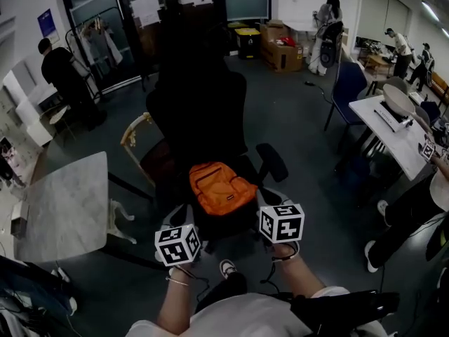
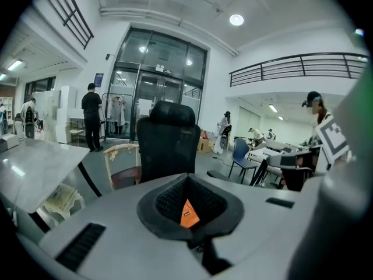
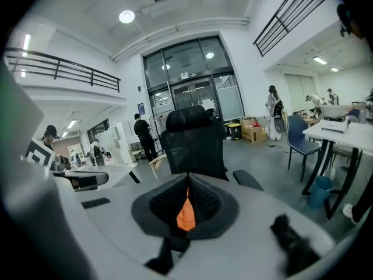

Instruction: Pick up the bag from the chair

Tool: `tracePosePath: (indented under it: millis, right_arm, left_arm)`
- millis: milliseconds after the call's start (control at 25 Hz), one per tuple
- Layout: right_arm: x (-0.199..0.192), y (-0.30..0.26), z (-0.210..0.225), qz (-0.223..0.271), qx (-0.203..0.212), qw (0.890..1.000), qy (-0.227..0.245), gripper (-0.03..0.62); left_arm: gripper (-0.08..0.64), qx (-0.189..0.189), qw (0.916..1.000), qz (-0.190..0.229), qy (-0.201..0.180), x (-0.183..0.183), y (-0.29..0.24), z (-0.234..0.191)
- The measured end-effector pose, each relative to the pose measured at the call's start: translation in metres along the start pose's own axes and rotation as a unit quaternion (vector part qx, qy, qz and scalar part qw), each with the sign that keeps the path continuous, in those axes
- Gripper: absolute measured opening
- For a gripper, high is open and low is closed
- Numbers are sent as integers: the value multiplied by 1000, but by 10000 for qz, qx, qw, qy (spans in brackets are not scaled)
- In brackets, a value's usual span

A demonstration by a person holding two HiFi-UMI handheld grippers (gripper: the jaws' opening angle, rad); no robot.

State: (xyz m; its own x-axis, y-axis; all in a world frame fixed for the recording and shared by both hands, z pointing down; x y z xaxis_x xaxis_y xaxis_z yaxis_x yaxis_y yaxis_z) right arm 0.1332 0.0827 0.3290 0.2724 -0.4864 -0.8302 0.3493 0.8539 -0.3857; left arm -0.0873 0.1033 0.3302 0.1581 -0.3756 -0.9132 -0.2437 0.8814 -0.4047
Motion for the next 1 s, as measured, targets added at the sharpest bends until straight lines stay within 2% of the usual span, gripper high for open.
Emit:
tracePosePath:
  millis: [280, 760, 1000]
  right_arm:
    - [-6, -54, 5, -328, 70, 9993, -158, 34]
    - [41, -139, -7, -474, 126, 9984, 271, 34]
    - [35, -166, 6, -668, 74, 9976, 190, 34]
  left_arm:
    - [12, 66, 9999, -135, -42, 11, -46, -25]
    - [12, 157, 9991, -171, 341, 24, -115, -75]
    - [12, 204, 9983, -354, 411, 19, -143, -89]
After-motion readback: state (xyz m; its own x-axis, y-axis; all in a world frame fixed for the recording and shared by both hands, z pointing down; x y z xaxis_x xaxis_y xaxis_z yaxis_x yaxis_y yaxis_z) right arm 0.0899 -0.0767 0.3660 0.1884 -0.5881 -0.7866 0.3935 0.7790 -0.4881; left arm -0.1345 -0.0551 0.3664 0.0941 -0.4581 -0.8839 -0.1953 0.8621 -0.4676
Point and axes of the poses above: the fingertips, and each gripper's own axes: y backward along the fingers, z to its right, x out of its top, the point moved 1 cm from there along y, backward along the fingers, and after that the axes turned 12 degrees about -y, right-handed, at the moved point
